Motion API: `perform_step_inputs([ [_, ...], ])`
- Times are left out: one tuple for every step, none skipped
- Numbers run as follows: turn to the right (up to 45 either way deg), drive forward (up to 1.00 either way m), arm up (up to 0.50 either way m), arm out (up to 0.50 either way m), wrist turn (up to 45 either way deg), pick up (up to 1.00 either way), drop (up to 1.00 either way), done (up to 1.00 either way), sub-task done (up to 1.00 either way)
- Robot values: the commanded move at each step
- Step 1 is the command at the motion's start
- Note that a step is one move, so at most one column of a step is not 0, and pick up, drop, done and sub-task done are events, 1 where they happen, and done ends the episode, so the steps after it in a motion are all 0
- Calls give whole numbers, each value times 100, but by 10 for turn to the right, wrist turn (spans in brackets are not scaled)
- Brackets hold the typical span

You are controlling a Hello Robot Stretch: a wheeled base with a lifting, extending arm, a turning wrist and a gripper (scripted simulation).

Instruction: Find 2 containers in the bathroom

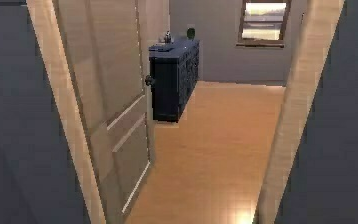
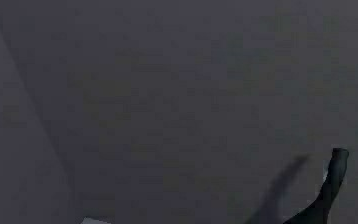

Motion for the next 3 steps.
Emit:
perform_step_inputs([
  [0,60,0,0,0,0,0,0,0],
  [240,0,0,0,0,0,0,0,0],
  [0,100,0,0,0,0,0,0,0],
])
